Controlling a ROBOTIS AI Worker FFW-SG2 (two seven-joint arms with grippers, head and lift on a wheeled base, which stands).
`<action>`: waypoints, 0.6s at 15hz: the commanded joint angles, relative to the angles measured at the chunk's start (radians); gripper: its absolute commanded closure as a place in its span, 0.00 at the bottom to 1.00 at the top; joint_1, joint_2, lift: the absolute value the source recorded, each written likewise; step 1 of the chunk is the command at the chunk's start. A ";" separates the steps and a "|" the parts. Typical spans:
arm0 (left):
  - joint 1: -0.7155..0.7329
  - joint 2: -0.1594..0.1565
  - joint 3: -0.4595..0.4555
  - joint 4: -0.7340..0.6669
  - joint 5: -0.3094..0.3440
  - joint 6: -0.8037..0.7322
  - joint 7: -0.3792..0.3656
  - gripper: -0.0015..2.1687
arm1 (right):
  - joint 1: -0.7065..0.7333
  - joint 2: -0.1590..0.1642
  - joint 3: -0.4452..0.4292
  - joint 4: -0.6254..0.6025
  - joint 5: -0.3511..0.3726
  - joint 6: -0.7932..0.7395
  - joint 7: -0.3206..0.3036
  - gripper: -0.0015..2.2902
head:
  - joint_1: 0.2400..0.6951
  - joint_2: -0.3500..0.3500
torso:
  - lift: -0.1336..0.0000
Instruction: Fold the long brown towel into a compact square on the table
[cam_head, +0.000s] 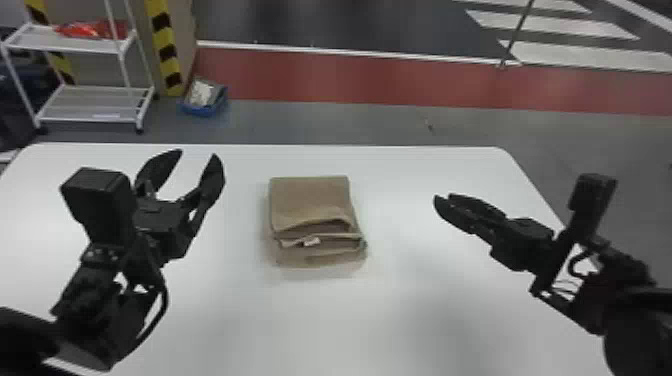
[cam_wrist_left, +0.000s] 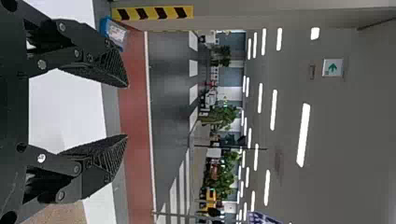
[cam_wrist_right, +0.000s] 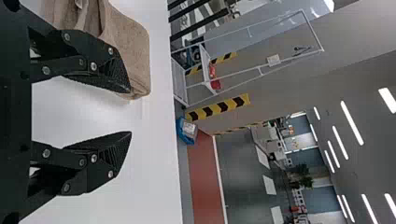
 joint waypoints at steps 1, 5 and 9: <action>0.025 -0.003 0.000 0.019 -0.019 -0.090 0.019 0.01 | 0.025 0.037 0.027 -0.015 0.026 -0.070 -0.043 0.01 | 1.00 0.31 | 0.04; 0.073 -0.035 -0.008 0.010 -0.154 -0.136 0.099 0.04 | 0.097 0.111 0.059 -0.053 0.093 -0.235 -0.132 0.01 | 1.00 0.35 | 0.04; 0.116 -0.048 0.018 0.030 -0.193 -0.136 0.111 0.03 | 0.209 0.146 0.080 -0.087 0.144 -0.429 -0.215 0.01 | 1.00 0.35 | 0.04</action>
